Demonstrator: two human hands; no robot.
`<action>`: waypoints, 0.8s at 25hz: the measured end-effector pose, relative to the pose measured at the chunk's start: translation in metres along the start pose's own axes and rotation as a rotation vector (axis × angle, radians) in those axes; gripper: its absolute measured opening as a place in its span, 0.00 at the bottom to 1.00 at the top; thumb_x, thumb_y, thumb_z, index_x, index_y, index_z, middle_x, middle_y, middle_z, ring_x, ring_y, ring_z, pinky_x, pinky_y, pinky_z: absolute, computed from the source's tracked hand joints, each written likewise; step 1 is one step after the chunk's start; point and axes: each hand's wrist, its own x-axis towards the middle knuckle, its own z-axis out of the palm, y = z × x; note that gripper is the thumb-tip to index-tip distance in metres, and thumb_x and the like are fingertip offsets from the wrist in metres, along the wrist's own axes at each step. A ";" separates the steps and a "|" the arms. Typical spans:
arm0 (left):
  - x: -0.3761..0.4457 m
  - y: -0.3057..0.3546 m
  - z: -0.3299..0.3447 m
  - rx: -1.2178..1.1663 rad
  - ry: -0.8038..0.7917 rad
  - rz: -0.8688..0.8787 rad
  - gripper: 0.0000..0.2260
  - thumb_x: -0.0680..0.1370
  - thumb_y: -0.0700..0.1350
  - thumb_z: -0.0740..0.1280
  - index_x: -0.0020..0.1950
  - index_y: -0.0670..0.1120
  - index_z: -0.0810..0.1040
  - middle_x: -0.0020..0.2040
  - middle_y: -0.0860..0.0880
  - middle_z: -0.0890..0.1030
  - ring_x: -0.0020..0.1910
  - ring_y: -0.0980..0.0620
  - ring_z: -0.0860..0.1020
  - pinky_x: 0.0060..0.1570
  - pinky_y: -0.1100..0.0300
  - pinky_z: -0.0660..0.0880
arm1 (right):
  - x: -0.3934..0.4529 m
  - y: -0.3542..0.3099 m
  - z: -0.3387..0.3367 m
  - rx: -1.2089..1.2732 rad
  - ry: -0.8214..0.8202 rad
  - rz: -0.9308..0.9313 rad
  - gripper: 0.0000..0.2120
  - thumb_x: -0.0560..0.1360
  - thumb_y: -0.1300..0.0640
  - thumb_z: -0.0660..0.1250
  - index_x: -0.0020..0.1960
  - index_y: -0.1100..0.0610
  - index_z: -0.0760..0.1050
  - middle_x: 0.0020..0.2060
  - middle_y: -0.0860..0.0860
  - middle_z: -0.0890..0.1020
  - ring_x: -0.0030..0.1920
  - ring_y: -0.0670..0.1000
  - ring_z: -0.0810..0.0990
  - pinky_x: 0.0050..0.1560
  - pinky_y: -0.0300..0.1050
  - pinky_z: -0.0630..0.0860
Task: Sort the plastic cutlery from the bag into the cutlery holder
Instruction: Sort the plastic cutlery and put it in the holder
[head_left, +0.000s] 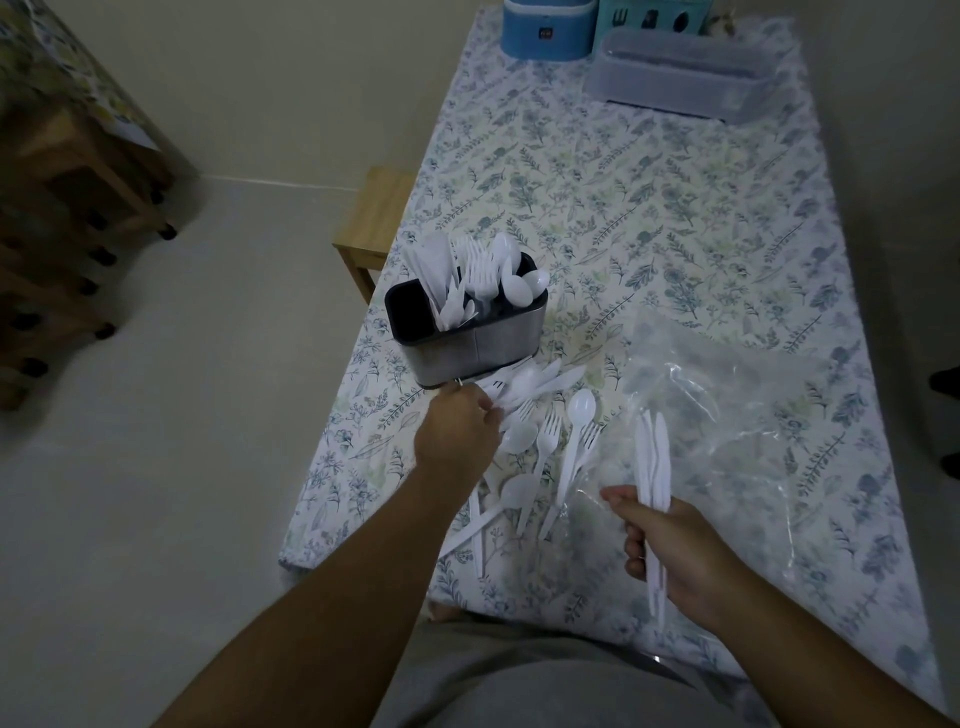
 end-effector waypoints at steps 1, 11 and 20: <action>-0.006 0.006 0.002 -0.022 -0.054 0.039 0.11 0.78 0.56 0.69 0.50 0.49 0.82 0.50 0.52 0.79 0.44 0.55 0.78 0.45 0.57 0.77 | -0.001 -0.001 0.000 0.000 -0.001 0.001 0.07 0.79 0.62 0.70 0.55 0.62 0.83 0.28 0.52 0.70 0.26 0.49 0.69 0.25 0.41 0.68; 0.004 -0.002 0.007 0.172 -0.060 0.155 0.07 0.79 0.45 0.68 0.54 0.45 0.81 0.51 0.46 0.79 0.46 0.47 0.79 0.44 0.53 0.77 | 0.005 -0.003 -0.005 -0.073 -0.014 -0.004 0.07 0.80 0.61 0.68 0.53 0.58 0.84 0.30 0.52 0.72 0.28 0.49 0.68 0.28 0.42 0.65; 0.009 0.006 0.008 0.241 -0.109 0.077 0.16 0.75 0.52 0.70 0.55 0.41 0.79 0.49 0.44 0.80 0.48 0.45 0.81 0.46 0.54 0.79 | 0.008 0.000 -0.009 -0.065 0.007 0.007 0.07 0.80 0.62 0.67 0.53 0.58 0.84 0.31 0.52 0.73 0.28 0.50 0.68 0.29 0.42 0.65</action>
